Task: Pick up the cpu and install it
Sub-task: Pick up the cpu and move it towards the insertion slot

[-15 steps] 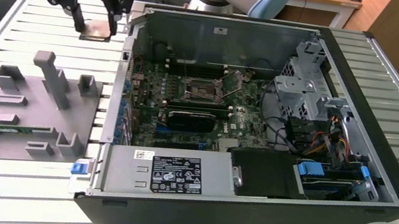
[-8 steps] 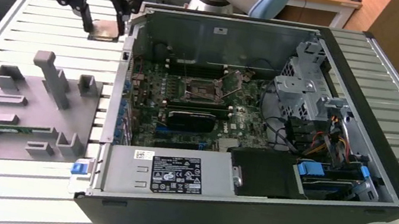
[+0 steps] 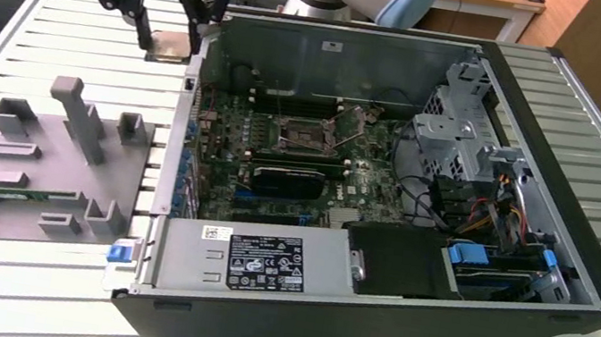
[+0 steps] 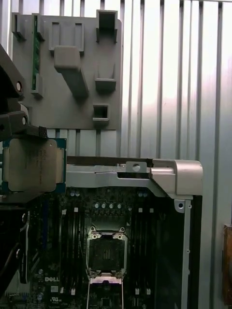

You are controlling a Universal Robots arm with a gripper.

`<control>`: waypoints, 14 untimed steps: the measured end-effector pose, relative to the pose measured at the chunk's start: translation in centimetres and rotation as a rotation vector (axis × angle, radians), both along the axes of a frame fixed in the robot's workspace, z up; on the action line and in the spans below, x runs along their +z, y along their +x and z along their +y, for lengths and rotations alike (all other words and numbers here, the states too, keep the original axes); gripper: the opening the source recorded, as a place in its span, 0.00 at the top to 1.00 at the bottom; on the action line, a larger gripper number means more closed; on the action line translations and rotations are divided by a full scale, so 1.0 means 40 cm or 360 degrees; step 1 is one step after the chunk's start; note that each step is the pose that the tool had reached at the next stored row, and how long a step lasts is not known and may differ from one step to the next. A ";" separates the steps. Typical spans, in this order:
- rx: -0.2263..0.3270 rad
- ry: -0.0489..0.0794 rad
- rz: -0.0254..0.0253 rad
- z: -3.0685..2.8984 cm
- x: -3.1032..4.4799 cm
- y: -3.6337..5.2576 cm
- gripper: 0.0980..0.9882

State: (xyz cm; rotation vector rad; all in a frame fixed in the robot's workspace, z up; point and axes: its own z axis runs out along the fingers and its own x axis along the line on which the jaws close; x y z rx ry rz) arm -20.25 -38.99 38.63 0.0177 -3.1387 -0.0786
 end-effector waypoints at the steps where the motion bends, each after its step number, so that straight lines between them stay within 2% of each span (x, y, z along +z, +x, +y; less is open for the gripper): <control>1: 0.0000 0.0000 0.00000 0.000 0.000 0.003 0.52; 14: 0.0000 0.0000 0.00000 0.002 0.000 0.046 0.52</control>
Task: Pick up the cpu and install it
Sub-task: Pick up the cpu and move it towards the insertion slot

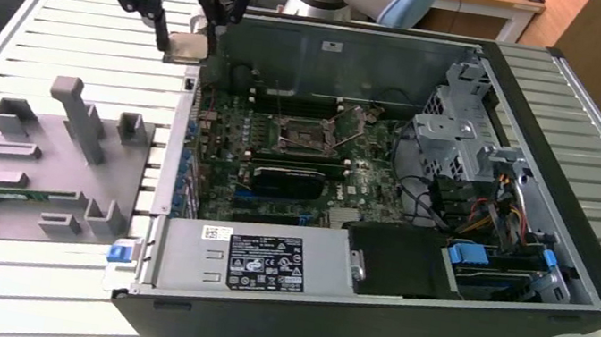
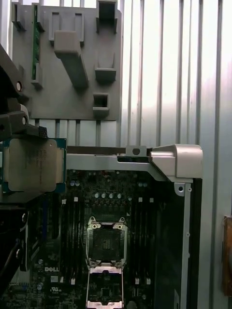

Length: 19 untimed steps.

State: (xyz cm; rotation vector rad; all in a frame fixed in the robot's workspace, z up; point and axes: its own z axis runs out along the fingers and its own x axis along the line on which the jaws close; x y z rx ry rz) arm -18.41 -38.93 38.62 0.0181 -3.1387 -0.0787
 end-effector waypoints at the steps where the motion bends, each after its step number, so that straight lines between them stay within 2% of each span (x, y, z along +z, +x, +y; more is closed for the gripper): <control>1: 0.0000 0.0000 0.00001 0.000 0.000 0.003 0.52; 19: 0.0001 0.0000 0.00000 0.001 0.000 0.053 0.52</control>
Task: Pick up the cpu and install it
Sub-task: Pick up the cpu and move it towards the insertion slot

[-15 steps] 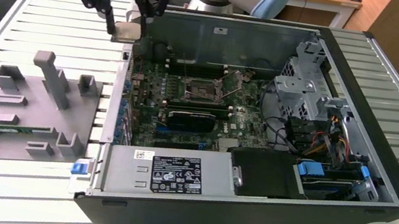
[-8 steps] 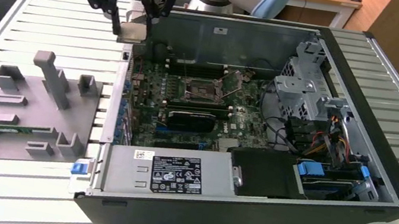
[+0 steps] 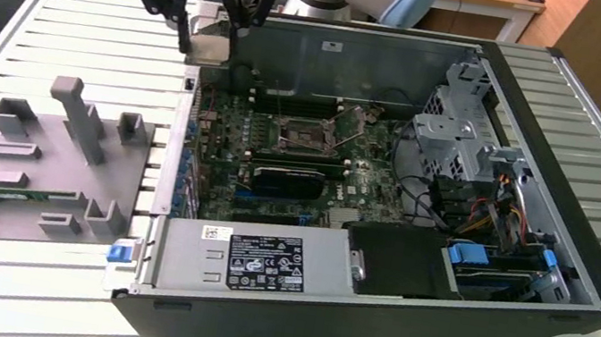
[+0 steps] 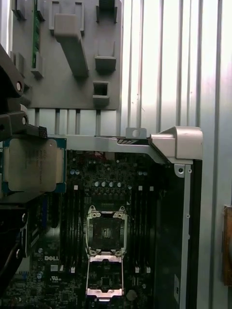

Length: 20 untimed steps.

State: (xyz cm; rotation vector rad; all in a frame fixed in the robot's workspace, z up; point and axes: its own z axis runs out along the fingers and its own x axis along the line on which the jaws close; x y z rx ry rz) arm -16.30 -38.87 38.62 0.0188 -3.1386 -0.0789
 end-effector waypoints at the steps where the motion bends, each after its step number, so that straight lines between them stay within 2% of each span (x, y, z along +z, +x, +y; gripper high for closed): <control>1: 0.0000 0.0000 0.00000 0.000 0.000 0.003 0.52; 5: 0.0000 0.0000 0.00000 0.000 0.000 0.018 0.52; 12: 0.0002 0.0000 0.00000 0.008 -0.002 0.060 0.52; 16: 0.0003 0.0000 0.00000 0.018 -0.003 0.082 0.52; 20: 0.0003 0.0000 0.00001 0.038 -0.006 0.108 0.52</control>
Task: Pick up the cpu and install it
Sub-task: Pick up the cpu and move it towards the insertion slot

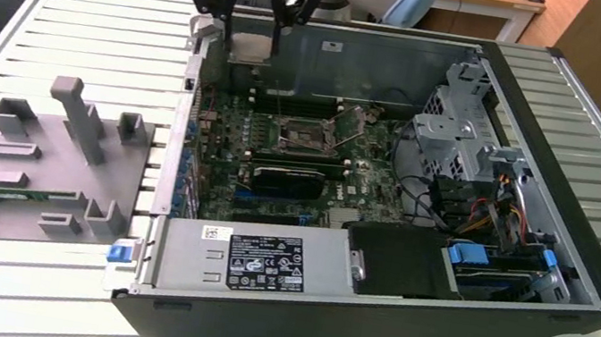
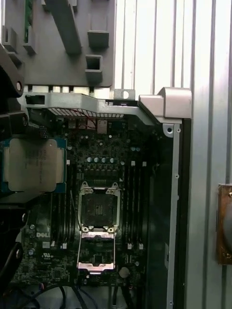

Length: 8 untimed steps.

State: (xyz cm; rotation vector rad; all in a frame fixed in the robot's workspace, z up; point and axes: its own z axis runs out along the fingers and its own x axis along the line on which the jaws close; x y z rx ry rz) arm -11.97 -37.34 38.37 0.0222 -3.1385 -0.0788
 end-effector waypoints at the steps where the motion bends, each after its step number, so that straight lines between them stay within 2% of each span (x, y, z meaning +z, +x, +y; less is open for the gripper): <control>1: 0.0000 0.0000 0.00000 0.006 -0.001 0.008 0.52; 8: 0.0000 0.0000 -0.00001 0.032 -0.006 0.069 0.52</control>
